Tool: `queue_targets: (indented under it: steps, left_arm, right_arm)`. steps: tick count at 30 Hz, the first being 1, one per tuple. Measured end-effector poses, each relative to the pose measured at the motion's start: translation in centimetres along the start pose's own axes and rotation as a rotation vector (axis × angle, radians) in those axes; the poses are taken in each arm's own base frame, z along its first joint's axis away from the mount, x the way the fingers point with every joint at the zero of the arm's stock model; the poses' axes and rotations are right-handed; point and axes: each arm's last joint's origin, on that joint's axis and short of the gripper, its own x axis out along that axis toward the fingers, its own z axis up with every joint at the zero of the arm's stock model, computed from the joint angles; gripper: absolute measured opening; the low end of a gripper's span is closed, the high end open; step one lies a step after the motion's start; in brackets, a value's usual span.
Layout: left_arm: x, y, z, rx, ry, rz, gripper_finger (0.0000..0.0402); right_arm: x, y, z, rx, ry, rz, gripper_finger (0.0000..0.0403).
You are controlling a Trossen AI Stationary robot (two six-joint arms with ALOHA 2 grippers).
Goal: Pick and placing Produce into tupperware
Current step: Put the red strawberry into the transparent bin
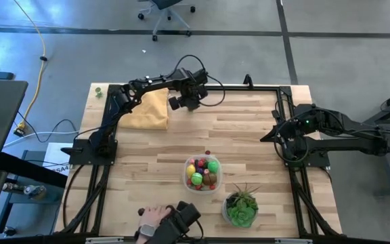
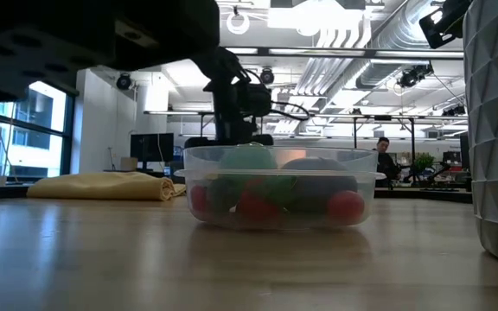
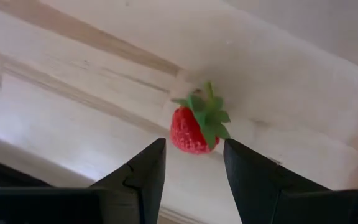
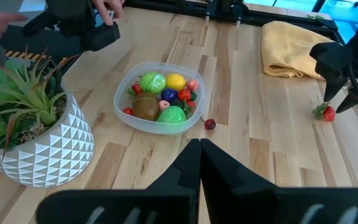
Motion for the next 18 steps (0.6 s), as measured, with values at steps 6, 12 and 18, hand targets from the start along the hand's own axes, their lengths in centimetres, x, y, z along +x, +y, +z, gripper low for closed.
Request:
queue_targets:
  steps: [6,12,18]
  left_arm:
    - [0.6,-0.1,0.0,0.048,-0.009,-0.023,0.0152]
    - [1.3,0.3,0.3,0.108,0.009,-0.007,0.0152]
    - [1.7,0.5,0.5,0.118,0.002,0.001,0.0152]
  right_arm:
    - [0.0,0.0,0.0,0.0,0.0,0.0,0.0]
    - [0.0,0.0,0.0,0.0,0.001,0.0,0.0]
    - [0.0,0.0,0.0,0.001,0.001,0.002,0.0]
